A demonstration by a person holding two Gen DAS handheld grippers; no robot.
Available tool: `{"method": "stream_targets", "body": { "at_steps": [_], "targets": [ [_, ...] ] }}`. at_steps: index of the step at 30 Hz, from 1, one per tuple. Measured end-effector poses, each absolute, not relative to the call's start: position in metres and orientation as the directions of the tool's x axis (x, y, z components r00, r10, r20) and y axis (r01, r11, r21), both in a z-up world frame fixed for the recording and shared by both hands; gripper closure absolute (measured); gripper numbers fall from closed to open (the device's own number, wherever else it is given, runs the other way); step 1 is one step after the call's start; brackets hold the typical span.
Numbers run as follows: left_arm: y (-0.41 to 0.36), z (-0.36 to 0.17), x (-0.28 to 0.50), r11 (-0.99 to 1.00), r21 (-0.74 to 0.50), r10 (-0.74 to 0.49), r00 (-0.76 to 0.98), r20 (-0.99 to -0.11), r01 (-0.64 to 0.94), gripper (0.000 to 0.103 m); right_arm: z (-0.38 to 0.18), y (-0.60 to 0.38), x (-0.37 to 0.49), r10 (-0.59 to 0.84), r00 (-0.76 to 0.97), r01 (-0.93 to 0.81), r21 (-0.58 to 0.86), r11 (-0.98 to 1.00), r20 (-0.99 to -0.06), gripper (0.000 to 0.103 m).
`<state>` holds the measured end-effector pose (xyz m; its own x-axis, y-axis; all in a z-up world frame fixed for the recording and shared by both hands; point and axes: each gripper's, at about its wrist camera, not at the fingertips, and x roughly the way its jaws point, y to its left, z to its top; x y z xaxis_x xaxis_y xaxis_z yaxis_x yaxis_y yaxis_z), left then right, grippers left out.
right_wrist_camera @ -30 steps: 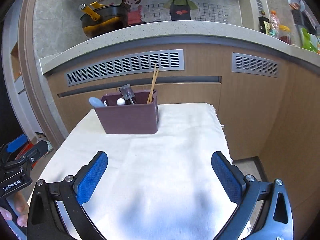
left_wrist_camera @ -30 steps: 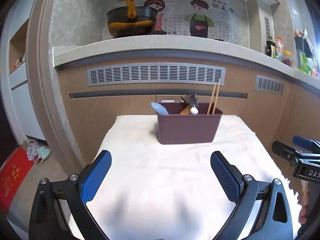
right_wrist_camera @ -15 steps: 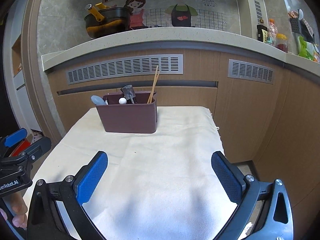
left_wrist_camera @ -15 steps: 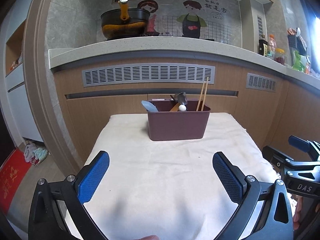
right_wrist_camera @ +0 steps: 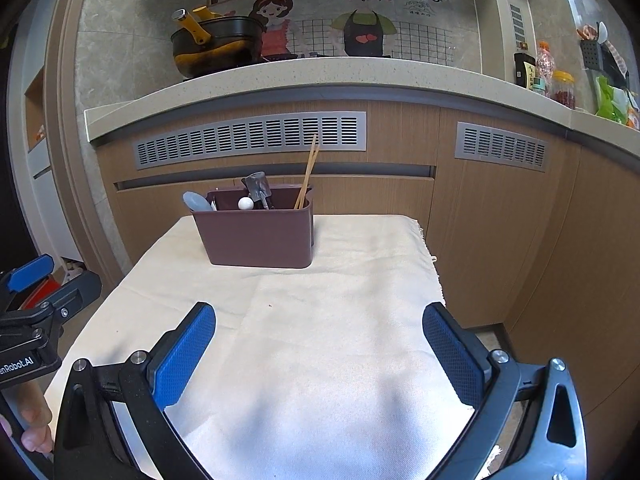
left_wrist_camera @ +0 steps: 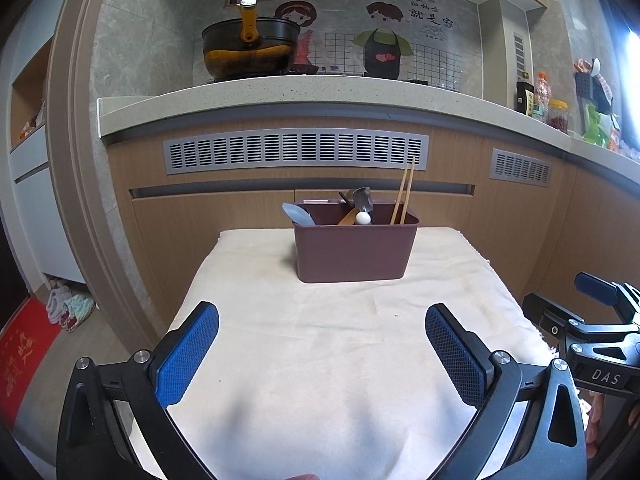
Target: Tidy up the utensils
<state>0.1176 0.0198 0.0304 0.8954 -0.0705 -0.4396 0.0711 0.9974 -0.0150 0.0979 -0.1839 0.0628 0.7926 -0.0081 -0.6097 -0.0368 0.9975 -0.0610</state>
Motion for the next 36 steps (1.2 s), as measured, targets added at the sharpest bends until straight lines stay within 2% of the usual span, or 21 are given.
{"method": "stream_targets", "body": {
  "at_steps": [36],
  "targets": [
    [0.0176, 0.0270, 0.1149, 0.997, -0.010, -0.077, 0.888, -0.454, 0.082, 0.001, 0.0605, -0.1853, 0.0935, 0.000, 0.788, -0.044, -0.056, 0.997, -0.616, 0.000]
  ]
}}
